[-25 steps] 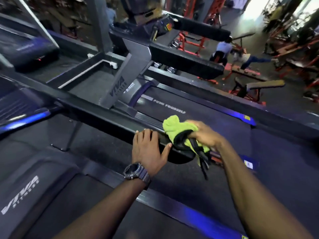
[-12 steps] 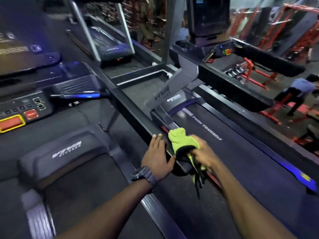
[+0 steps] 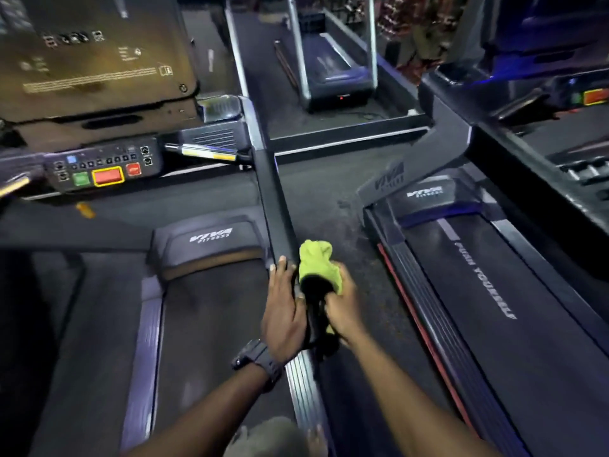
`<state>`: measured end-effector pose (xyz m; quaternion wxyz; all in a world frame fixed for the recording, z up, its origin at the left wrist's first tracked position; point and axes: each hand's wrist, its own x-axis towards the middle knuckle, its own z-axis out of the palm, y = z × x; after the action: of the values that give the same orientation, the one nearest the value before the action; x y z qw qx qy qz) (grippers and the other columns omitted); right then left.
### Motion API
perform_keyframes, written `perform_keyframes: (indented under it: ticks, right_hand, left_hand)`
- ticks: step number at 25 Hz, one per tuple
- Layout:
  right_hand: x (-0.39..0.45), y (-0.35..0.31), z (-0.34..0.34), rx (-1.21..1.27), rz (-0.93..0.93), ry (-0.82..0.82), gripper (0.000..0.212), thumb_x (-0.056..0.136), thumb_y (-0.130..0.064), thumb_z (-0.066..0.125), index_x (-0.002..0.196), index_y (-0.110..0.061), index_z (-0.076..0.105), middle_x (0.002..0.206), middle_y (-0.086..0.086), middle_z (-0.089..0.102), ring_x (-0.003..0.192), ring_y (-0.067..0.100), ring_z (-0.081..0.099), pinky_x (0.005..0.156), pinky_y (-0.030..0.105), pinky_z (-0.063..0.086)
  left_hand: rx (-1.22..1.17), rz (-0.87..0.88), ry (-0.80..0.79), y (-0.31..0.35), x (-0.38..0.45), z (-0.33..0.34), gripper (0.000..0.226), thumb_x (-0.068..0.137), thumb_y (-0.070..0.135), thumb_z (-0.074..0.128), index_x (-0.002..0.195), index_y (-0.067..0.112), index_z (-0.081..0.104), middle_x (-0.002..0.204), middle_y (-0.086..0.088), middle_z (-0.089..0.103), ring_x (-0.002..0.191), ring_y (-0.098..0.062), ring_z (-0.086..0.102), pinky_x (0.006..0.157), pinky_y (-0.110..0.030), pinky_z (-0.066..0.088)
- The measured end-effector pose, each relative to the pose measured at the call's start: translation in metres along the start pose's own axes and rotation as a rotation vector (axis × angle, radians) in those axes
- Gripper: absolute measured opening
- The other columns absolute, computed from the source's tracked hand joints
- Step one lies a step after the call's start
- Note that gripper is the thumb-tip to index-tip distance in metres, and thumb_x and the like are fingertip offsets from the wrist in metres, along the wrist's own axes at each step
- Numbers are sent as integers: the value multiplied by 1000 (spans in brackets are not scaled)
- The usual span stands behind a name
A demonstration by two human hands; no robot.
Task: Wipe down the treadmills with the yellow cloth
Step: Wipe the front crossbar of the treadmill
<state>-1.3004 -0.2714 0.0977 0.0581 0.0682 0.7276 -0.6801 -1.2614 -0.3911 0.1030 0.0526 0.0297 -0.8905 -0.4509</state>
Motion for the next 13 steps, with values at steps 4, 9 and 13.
perform_keyframes:
  ticks: [4,9,13]
  right_hand:
    - [-3,20,-4,13,-16,-52,57,72,10,51,108,-33,58,98,-19,70,94,1,63,83,14,46]
    - [12,35,-14,-11,-209,-163,63,61,0,45,117,-25,57,111,-12,67,104,-1,62,90,17,48]
    - [116,30,19,-15,-489,-113,62,65,-2,46,123,-20,58,113,1,68,106,19,63,91,29,50]
  left_hand:
    - [-27,12,83,-6,-1,10,59,94,24,35,151,12,27,161,7,12,149,-3,-1,117,-13,1]
    - [123,-2,149,5,2,16,62,93,35,29,152,17,25,160,13,9,148,-1,-1,118,-13,2]
    - [357,-51,269,9,7,24,58,99,34,34,152,15,23,154,14,11,145,-1,9,116,-10,-1]
